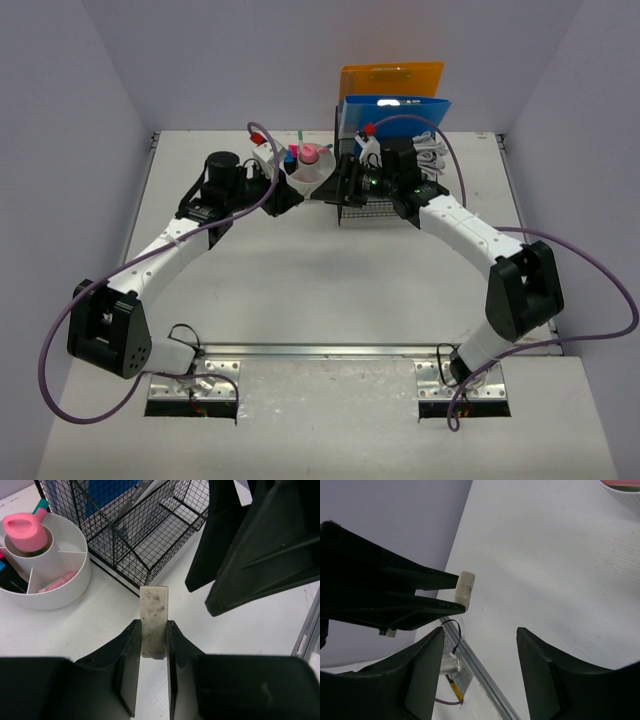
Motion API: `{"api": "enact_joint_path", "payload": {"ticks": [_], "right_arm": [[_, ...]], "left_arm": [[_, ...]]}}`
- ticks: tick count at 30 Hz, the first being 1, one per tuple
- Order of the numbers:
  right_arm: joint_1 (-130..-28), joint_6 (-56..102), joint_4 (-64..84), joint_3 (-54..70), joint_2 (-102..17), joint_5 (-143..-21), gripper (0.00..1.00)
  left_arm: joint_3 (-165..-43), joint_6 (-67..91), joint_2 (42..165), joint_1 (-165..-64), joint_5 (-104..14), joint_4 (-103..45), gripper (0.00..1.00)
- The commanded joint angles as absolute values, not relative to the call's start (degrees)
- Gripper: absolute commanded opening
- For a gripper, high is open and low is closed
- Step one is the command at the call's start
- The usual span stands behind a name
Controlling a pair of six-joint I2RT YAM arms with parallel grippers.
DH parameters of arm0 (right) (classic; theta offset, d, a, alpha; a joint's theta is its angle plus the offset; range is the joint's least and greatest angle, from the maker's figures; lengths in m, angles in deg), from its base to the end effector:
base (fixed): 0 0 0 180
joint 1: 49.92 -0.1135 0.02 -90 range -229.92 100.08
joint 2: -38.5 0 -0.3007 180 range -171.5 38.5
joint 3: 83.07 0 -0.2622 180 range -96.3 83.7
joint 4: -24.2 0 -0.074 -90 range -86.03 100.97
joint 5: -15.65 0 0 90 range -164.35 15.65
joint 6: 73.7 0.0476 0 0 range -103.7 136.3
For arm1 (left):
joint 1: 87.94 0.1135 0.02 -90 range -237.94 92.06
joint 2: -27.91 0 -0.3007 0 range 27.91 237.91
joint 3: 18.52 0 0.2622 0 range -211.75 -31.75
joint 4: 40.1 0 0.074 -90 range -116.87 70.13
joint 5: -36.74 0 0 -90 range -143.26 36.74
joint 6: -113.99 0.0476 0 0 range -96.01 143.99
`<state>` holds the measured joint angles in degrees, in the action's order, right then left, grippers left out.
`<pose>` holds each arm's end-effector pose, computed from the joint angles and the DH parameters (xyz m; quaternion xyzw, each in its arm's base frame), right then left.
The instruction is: Organize the desk
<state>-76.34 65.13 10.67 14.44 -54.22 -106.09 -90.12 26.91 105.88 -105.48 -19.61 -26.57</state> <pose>0.3445 0.1991 0.3212 0.0100 0.8193 0.5022 0.2764 0.3017 -0.1230 0.3398 0.3028 0.7416 -0.3050 0.5151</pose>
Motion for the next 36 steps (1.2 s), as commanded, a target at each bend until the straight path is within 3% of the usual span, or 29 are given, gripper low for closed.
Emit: {"api": "enact_joint_path", "payload": {"ticks": [1, 16, 25, 31, 36], "right_arm": [[-76.73, 68.29, 15.67, 10.09, -55.59, -105.72, 0.57], [-77.26, 69.74, 17.04, 8.99, -57.75, -105.02, 0.51], [-77.88, 70.35, 17.57, 8.11, -58.45, -105.11, 0.38], [-78.58, 70.44, 17.92, 7.42, -59.06, -105.55, 0.22], [-78.66, 69.99, 17.91, 7.68, -58.71, -105.55, 0.0]], "left_arm": [[-90.66, 24.88, 103.33, -105.08, -18.03, -29.78, 0.0], [-90.11, 25.31, 102.79, -105.08, -16.88, -29.07, 0.0], [-90.02, 25.23, 102.79, -105.09, -16.7, -29.24, 0.0], [-89.85, 26.01, 102.79, -105.17, -17.4, -28.81, 0.0], [-89.67, 25.91, 102.7, -105.17, -17.85, -28.54, 0.03]]}}
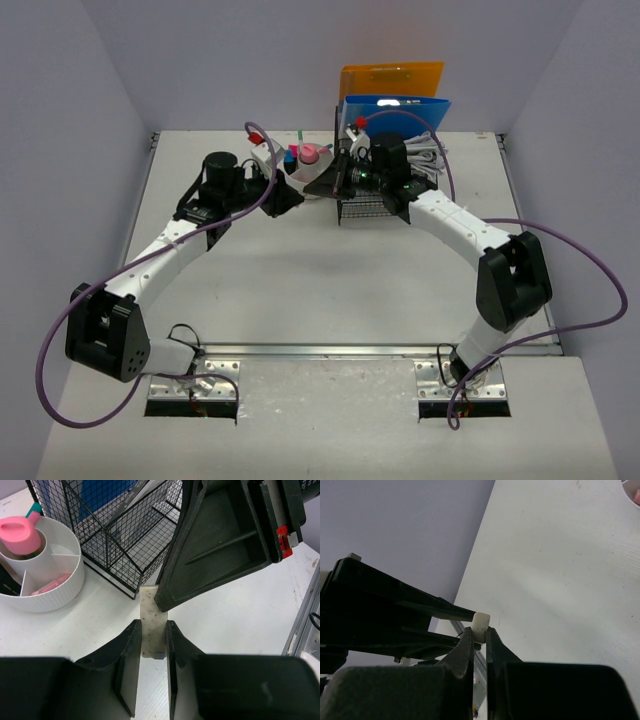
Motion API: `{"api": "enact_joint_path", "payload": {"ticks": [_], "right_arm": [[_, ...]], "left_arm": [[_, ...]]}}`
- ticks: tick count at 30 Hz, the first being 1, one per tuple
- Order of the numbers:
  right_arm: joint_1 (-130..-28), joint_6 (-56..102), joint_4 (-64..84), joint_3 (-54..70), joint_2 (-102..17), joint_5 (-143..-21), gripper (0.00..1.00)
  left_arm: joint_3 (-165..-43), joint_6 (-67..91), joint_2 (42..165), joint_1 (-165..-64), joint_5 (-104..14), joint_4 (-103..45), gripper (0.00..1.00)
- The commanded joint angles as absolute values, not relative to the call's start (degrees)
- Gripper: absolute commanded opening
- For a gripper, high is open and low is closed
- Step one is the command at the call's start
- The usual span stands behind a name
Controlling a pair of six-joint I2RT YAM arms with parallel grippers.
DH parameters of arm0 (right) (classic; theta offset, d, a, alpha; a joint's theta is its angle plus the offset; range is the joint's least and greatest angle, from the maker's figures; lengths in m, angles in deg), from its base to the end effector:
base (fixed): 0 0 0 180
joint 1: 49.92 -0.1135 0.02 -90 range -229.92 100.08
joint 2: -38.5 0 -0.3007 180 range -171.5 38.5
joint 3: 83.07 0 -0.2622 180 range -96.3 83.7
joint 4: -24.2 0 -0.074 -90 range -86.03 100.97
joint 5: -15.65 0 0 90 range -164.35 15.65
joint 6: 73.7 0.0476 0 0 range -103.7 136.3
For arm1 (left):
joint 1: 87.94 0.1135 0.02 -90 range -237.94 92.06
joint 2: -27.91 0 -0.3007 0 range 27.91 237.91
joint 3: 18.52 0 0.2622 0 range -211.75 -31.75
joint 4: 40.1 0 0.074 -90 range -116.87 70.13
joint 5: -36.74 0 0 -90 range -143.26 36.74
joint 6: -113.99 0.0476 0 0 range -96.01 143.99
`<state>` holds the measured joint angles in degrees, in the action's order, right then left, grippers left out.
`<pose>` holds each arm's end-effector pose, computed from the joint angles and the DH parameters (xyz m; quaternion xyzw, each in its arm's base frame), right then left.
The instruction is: Organize the desk
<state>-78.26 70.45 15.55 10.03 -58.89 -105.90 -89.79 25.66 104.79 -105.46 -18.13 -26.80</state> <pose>0.3620 0.2235 0.3264 0.0215 0.7995 0.5344 0.2734 0.2965 -0.1223 0.3441 0.3023 0.7356 -0.3196 0.5151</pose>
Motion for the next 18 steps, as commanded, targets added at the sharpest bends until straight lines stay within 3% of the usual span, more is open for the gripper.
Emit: {"api": "enact_joint_path", "payload": {"ticks": [1, 3, 4, 5, 8, 12, 18], "right_arm": [[-78.66, 69.43, 17.8, 7.62, -58.54, -105.61, 0.0], [-78.66, 68.2, 17.41, 7.25, -58.2, -105.3, 0.0], [-78.66, 66.72, 16.57, 6.55, -58.12, -104.94, 0.0], [-78.66, 64.09, 15.05, 5.48, -58.04, -103.93, 0.0], [-78.73, 55.33, 8.25, 1.17, -58.19, -97.03, 0.0], [-78.83, 44.35, 1.35, -6.14, -60.38, -78.92, 0.0], [-81.35, 34.5, 6.09, -8.85, -63.84, -62.23, 0.0]], "left_arm": [[-89.67, 25.18, 102.76, -105.17, -18.3, -28.31, 0.13], [-89.75, 24.53, 102.79, -105.09, -19.64, -27.94, 0.38], [-90.03, 22.95, 102.72, -105.08, -20.23, -27.24, 0.61], [-90.39, 22.28, 102.56, -105.05, -21.42, -25.56, 0.71], [-91.59, 19.86, 101.86, -105.0, -29.56, -19.62, 0.85], [-93.08, 17.5, 98.39, -104.91, -44.47, -15.48, 0.99], [-92.03, 16.15, 92.65, -104.91, -57.0, -13.13, 1.0]]}}
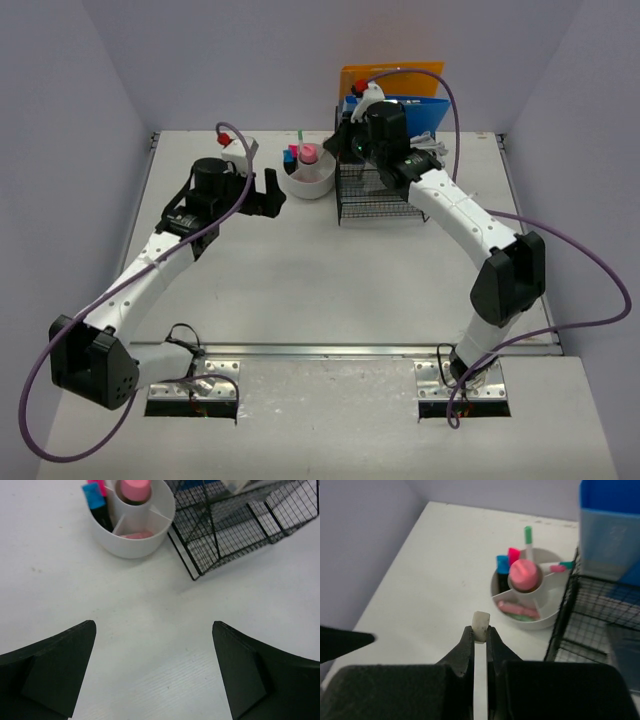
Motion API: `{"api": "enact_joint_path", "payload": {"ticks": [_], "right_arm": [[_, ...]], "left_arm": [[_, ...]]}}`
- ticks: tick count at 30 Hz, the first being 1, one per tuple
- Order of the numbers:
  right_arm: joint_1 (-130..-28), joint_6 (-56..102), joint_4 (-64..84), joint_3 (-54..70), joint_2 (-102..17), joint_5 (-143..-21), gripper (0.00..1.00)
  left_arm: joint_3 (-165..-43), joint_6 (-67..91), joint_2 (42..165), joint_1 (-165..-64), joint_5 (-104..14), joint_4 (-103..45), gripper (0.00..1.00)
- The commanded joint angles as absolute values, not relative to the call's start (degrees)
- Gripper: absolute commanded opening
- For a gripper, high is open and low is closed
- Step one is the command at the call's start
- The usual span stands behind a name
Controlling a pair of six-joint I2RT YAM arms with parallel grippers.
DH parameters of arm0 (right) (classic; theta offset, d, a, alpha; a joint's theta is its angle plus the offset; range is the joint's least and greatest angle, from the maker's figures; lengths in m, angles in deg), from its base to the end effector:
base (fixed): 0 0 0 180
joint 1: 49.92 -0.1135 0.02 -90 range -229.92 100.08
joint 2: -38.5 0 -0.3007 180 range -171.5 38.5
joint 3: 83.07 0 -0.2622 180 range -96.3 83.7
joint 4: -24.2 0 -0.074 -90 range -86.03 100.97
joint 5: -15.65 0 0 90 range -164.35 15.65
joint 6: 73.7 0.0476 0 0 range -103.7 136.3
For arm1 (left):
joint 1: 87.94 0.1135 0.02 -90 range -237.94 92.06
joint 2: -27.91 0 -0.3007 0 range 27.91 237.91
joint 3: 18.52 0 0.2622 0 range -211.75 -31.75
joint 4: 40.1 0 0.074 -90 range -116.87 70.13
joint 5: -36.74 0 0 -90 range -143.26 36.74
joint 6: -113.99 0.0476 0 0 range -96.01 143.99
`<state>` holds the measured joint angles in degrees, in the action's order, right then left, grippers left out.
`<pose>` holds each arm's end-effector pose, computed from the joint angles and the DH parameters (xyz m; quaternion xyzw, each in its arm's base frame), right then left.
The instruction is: Organize the desk
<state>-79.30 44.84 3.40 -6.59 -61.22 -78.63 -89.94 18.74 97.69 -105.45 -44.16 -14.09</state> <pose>0.3891 0.2232 0.3917 -0.0281 0.8031 0.3141 0.5055 0.2728 -0.0939 0.3532 0.1322 0.8284 -0.1720 0.5164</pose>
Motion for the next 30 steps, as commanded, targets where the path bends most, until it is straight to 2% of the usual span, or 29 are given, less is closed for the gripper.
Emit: {"api": "enact_joint_path", "payload": {"ticks": [1, 6, 13, 30], "right_arm": [[-82.27, 33.53, 7.5, -8.85, -64.37, -60.3, 0.0], [-86.36, 24.41, 17.4, -9.12, -67.79, -55.07, 0.0], [-89.16, 16.0, 26.91, -10.74, -74.02, -47.87, 0.0], [-89.41, 15.86, 27.3, -8.57, -78.96, -43.58, 0.0]], "left_arm": [[-91.88, 16.01, 92.36, -104.91, -58.08, -12.6, 1.0], [-90.69, 14.46, 90.95, -104.76, -63.62, -11.49, 1.0], [-89.7, 13.03, 89.72, -104.63, -63.94, -11.58, 1.0], [-88.53, 12.65, 90.81, -104.64, -61.98, -11.84, 1.0]]}}
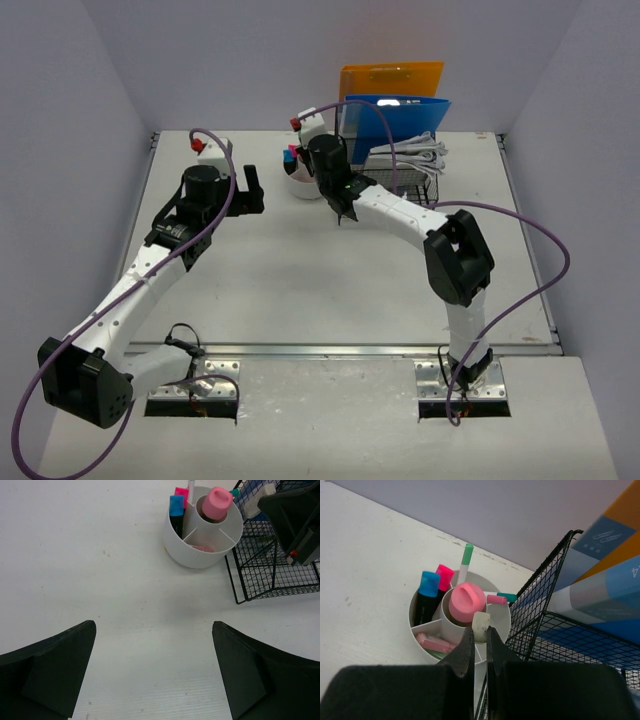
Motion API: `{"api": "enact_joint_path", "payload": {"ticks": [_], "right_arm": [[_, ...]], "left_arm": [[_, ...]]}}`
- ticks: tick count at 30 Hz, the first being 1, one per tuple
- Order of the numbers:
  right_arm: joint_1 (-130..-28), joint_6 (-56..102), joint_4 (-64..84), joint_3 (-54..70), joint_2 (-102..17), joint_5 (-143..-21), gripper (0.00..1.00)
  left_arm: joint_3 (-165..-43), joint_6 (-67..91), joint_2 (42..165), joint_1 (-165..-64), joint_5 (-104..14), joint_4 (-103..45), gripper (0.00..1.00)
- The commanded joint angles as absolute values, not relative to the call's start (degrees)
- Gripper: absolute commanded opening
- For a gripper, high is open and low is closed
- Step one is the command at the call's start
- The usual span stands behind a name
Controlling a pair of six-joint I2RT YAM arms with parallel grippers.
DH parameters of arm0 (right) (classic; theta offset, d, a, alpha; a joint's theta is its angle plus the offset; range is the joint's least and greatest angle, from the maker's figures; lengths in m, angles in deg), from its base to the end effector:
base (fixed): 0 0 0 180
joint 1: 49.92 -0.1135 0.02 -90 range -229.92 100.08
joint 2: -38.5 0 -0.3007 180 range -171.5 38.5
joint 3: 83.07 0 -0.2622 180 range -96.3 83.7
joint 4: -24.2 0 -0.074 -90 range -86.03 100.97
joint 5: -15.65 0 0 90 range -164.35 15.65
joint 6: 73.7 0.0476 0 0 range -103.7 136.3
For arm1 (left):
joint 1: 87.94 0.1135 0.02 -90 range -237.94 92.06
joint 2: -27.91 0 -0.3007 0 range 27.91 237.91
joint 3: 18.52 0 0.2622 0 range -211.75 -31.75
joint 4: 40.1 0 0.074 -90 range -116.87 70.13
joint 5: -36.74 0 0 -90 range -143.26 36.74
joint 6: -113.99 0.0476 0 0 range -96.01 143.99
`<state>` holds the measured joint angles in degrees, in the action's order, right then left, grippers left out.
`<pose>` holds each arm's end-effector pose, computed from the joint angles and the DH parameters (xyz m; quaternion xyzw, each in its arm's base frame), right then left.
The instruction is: Organize the desk
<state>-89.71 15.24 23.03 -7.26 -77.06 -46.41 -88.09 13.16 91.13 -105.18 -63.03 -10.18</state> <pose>0.4139 0.3157 0.3079 -0.1226 0.7621 0.0236 0.6352 0.2468 -0.0681 0.3626 0.0000 0.8349 -0.0632 0.5468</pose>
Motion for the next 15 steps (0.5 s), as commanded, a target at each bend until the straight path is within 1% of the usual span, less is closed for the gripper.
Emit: {"api": "enact_joint_path", "payload": {"ticks": [1, 15], "right_arm": [[-89.33, 15.86, 27.44, -9.03, -79.43, -43.38, 0.0], [-89.08, 14.43, 30.76, -11.71, -84.75, -41.02, 0.0]], "left_arm": [[-88.53, 12.65, 90.84, -104.64, -61.82, -11.84, 1.0], [-87.75, 12.56, 92.05, -104.43, -61.13, -11.97, 1.0]]}}
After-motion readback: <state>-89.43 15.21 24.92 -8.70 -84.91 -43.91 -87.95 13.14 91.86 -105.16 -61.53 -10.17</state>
